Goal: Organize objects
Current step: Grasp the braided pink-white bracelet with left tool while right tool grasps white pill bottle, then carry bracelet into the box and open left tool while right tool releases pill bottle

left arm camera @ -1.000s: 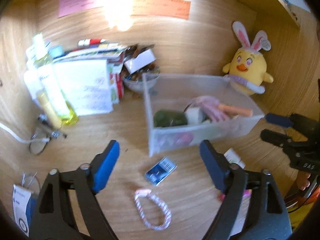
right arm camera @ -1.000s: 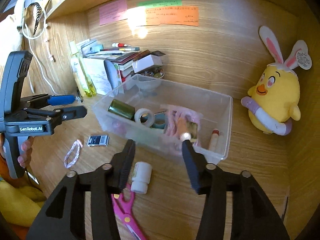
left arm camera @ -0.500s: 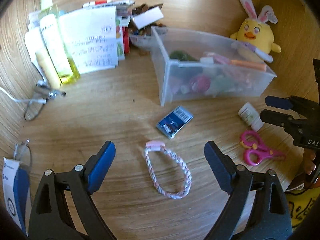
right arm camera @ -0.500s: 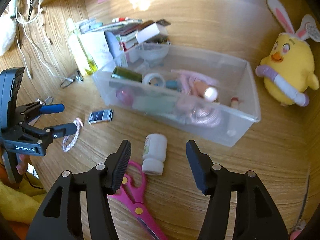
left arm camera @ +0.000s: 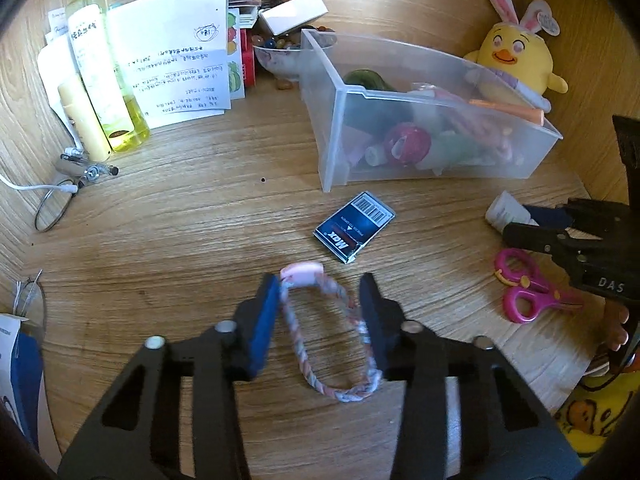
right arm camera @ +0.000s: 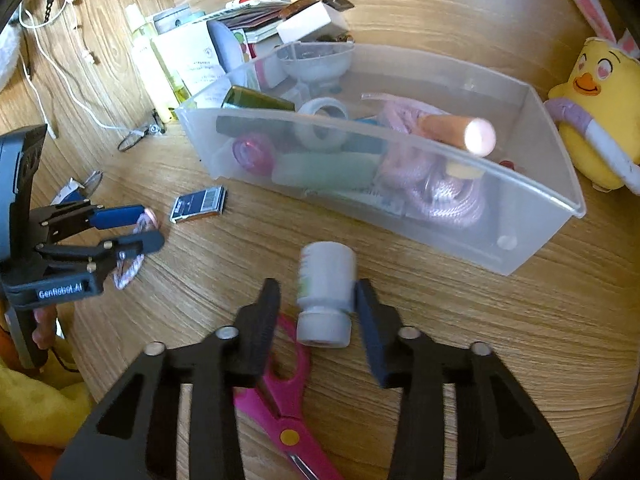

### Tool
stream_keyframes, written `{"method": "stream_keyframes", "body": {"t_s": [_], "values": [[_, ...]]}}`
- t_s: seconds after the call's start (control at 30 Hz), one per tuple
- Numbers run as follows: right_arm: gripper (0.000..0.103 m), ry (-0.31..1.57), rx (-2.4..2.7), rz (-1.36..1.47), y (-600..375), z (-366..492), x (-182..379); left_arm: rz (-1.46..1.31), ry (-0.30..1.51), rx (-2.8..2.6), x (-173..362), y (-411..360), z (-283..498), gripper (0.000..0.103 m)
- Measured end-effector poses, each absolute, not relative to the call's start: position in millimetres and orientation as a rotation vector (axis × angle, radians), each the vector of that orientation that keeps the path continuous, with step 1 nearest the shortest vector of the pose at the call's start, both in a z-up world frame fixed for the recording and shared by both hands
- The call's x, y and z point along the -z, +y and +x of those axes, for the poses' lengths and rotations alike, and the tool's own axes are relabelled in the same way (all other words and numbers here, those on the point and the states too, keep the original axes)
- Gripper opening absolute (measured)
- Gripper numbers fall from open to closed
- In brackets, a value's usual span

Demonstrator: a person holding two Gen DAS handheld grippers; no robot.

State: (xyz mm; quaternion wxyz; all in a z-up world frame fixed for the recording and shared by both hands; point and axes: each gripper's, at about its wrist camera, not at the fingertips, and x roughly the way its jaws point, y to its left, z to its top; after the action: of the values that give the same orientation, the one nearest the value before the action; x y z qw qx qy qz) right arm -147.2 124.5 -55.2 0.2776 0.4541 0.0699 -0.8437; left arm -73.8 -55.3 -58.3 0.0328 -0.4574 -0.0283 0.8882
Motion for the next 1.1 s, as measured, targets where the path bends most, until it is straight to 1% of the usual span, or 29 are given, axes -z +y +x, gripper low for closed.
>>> {"method": "stream_keyframes", "body": {"t_s": [0.03,0.13,0.37,0.7,0.97,1.1], "values": [[0.027,0.181,2.266,1.214,125.4,-146.7,55.5,-1.405,-0.098,-2.736,58.4,-56.7,-73.8,0.027],[0.027,0.165,2.272,1.204,128.1,-145.7,55.0,-1.401,-0.114,-2.738,58.3,-59.5,-73.6,0.015],[0.027,0.125,2.310,1.151,137.6,-142.5,40.1,-1.332,-0.104,-2.771,43.9,-55.3,-70.2,0.013],[0.027,0.087,2.382,1.026,152.7,-136.0,2.7,-1.131,-0.076,-2.815,-2.0,-38.0,-68.4,0.013],[0.027,0.067,2.450,0.924,165.7,-139.2,-23.9,-0.975,-0.116,-2.847,-38.1,-33.6,-74.9,0.013],[0.027,0.042,2.471,0.906,169.7,-147.7,-30.9,-0.903,-0.109,-2.863,-55.3,-28.8,-81.3,0.013]]}}
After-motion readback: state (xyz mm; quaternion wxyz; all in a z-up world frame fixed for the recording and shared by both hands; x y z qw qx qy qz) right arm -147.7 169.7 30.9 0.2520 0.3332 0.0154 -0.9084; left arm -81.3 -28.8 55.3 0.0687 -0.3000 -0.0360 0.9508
